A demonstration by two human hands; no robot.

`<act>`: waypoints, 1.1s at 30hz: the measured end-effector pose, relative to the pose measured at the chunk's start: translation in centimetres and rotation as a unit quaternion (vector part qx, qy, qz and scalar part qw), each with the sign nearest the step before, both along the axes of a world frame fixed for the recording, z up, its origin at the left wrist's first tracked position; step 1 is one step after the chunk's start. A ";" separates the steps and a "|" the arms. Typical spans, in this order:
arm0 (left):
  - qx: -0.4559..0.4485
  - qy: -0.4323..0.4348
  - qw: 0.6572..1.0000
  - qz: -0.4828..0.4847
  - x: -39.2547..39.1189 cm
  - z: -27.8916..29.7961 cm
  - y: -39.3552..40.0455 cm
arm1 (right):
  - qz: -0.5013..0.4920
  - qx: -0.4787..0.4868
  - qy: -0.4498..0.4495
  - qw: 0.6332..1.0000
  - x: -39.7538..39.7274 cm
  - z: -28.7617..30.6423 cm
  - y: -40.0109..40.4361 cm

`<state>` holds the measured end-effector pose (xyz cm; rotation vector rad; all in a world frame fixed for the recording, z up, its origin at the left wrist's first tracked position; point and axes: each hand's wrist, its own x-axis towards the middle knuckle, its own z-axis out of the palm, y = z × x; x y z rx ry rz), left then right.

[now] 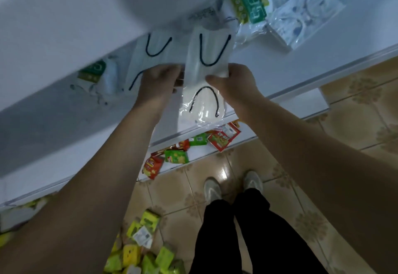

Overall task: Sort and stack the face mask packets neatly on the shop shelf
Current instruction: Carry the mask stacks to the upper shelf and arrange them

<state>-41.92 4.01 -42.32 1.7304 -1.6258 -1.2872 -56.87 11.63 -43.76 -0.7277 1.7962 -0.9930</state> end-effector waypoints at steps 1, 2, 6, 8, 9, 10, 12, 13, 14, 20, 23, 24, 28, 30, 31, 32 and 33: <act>-0.081 -0.091 0.992 -0.013 1.0 -0.9 -1.0 | -0.022 0.018 0.000 1.000 0.1 -0.4 -0.2; -0.150 -0.196 0.969 -0.030 2.2 -1.6 -2.0 | -0.037 0.033 -0.003 0.999 0.2 -0.7 -0.3; -0.162 -0.449 0.872 -0.107 5.0 -4.2 -3.9 | -0.055 0.060 -0.019 0.996 0.6 -1.5 -0.4; -0.220 -0.451 0.856 -0.123 4.9 -4.3 -3.6 | -0.064 0.061 -0.036 0.995 0.8 -1.6 -0.1; -0.241 -0.434 0.861 -0.108 4.8 -4.2 -3.4 | -0.069 0.062 -0.044 0.995 0.9 -1.7 0.1; -0.252 -0.403 0.876 -0.079 4.6 -3.8 -3.0 | -0.069 0.060 -0.054 0.994 1.1 -1.7 0.2; -0.257 -0.291 0.921 -0.023 4.0 -2.9 -2.0 | -0.060 0.040 -0.098 0.993 1.4 -1.5 0.3; -0.260 -0.227 0.938 -0.030 3.3 -2.2 -1.0 | -0.049 0.027 -0.148 0.987 1.6 -1.2 0.2; -0.266 -0.174 0.946 -0.067 2.5 -1.6 0.4 | -0.033 0.017 -0.203 0.978 1.7 -0.8 0.1; -0.262 -0.079 0.948 -0.162 0.6 -1.9 2.1 | -0.094 0.027 -0.073 0.993 0.5 -1.3 0.5; -0.304 -0.260 0.902 -0.159 1.1 -3.5 -3.4 | -0.094 0.043 -0.015 0.994 -1.1 -1.7 1.7; -0.290 -0.319 0.882 -0.190 0.9 -3.9 -4.9 | -0.085 0.037 -0.005 0.996 -1.4 -1.7 2.2; -0.302 -0.419 0.821 -0.242 -0.5 -3.1 -7.0 | -0.110 0.002 -0.014 0.994 -1.8 -1.7 3.9; -0.321 -0.400 0.836 -0.195 -0.3 -1.6 -6.5 | -0.133 -0.010 -0.031 0.991 -2.2 -1.6 4.3; -0.320 -0.372 0.856 -0.163 0.1 -0.6 -6.1 | -0.140 -0.016 -0.039 0.989 -2.4 -1.2 4.5; -0.313 -0.320 0.884 -0.137 0.5 0.7 -5.5 | -0.144 -0.025 -0.048 0.988 -2.5 -0.9 4.5; -0.295 -0.251 0.915 -0.111 0.7 2.0 -4.6 | -0.142 -0.035 -0.057 0.988 -2.6 -0.7 4.4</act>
